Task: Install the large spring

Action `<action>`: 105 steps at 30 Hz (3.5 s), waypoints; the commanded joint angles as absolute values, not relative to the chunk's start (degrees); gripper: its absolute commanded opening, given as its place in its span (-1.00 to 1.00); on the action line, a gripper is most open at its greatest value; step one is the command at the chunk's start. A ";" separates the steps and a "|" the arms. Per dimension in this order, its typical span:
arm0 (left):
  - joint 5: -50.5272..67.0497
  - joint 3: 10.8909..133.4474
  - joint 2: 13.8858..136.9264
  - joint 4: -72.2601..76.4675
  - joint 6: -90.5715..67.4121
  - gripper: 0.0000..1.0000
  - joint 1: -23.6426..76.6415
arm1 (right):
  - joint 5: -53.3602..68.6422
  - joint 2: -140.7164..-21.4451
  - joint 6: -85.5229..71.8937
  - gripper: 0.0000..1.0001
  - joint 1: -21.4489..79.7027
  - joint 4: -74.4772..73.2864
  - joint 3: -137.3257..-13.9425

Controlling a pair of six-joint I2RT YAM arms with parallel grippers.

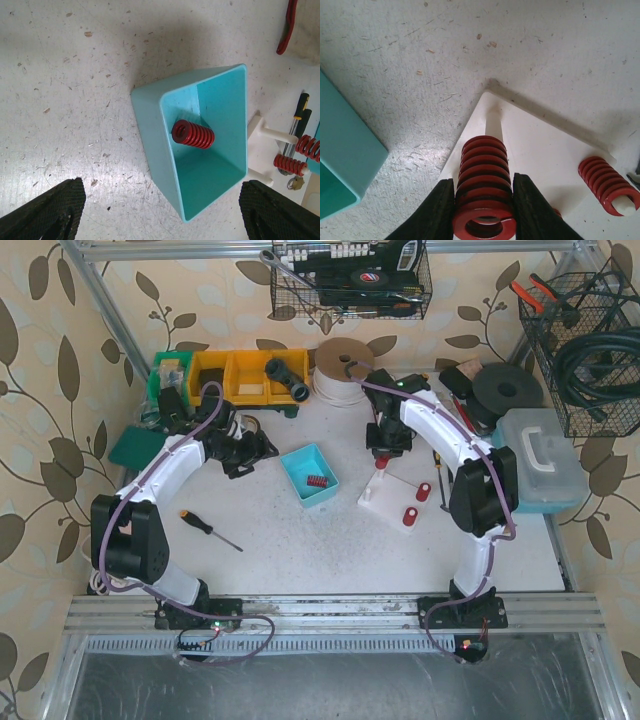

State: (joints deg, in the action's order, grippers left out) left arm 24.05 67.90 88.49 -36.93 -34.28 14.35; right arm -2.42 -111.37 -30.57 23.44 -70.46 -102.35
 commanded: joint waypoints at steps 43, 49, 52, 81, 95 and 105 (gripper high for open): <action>18.56 81.53 92.58 -40.04 28.83 0.23 32.99 | -4.19 -84.33 -26.50 0.82 21.70 -68.44 -84.45; 20.84 86.27 101.29 -44.24 41.99 -0.19 33.09 | -5.43 -74.52 -25.02 0.97 19.30 -68.04 -78.72; 21.66 88.17 105.03 -45.33 44.52 -0.30 33.12 | -5.12 -69.37 -24.85 0.96 18.61 -66.90 -74.99; 14.02 95.88 120.49 -49.73 54.22 0.00 33.92 | -5.42 -61.98 -22.75 0.92 16.36 -69.35 -65.95; 14.96 93.64 122.47 -47.51 54.87 -0.16 34.03 | -4.45 -62.69 -23.12 0.92 15.56 -68.43 -63.48; 11.43 91.65 121.66 -47.37 56.38 -0.30 34.89 | -4.14 -63.02 -22.61 0.92 15.12 -68.45 -63.59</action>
State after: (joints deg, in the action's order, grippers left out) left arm 13.43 93.60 121.60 -47.53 54.68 34.00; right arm -4.47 -62.81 -22.87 15.44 -67.88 -64.18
